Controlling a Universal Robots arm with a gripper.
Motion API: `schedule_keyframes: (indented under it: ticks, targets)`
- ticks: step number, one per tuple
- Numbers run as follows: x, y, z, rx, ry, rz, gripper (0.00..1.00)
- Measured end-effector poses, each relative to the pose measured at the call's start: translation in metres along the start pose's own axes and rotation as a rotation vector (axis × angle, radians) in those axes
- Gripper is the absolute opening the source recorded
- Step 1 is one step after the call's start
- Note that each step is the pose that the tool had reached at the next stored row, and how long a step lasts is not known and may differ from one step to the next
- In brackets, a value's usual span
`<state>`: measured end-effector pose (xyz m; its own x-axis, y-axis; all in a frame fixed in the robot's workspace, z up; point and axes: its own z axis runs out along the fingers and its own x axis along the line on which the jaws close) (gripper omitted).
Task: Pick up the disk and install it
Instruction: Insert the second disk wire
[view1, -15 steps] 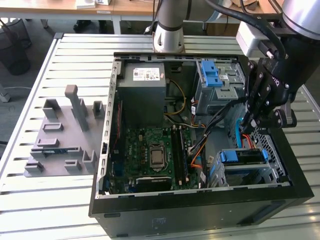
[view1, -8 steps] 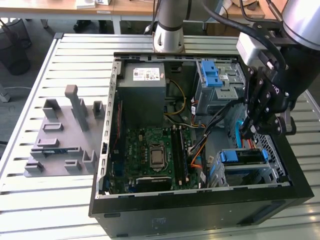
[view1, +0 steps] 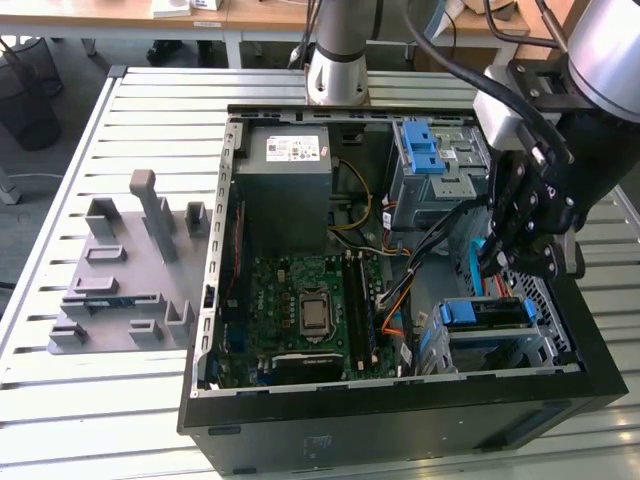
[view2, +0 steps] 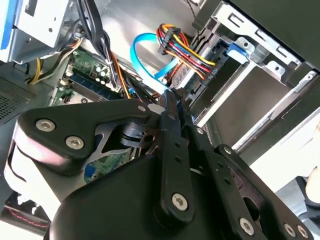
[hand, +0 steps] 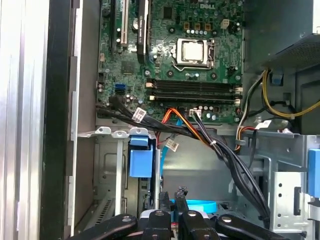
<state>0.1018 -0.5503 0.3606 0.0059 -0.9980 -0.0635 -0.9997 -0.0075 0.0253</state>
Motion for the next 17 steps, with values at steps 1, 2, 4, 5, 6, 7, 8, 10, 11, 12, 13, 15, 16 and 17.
schedule_keyframes:
  ticks: [1, 2, 4, 5, 6, 7, 8, 10, 11, 12, 13, 15, 16, 17]
  targets:
    - [0.0011, 0.0, 0.0012, 0.0, 0.0006, 0.0, 0.16]
    - [0.0028, 0.0, 0.0026, -0.0001, 0.001, 0.0, 0.16]
    - [0.0068, -0.0001, 0.0059, 0.0, 0.0008, 0.0, 0.16]
    - [0.0084, -0.0001, 0.0072, 0.0, 0.0009, 0.0, 0.16]
    - [0.0089, -0.0002, 0.0078, 0.0, 0.0007, 0.0, 0.16]
    - [0.009, -0.0002, 0.0079, 0.0001, 0.0007, 0.0, 0.16]
    - [0.009, -0.0002, 0.0079, 0.0, 0.0008, 0.0, 0.16]
    - [0.009, -0.0002, 0.0079, 0.0, 0.0009, 0.0, 0.16]
    - [0.009, -0.0002, 0.0079, 0.0, 0.001, 0.0, 0.16]
    - [0.0091, -0.0002, 0.0081, 0.0, 0.001, 0.0, 0.16]
    - [0.0097, -0.0001, 0.0085, 0.0, 0.0009, 0.0, 0.16]
    - [0.0128, -0.0002, 0.0103, 0.0, 0.0009, 0.001, 0.16]
    - [0.014, -0.0002, 0.012, 0.0, 0.0007, 0.001, 0.16]
    - [0.0146, -0.0003, 0.0137, 0.0, 0.0007, 0.001, 0.16]
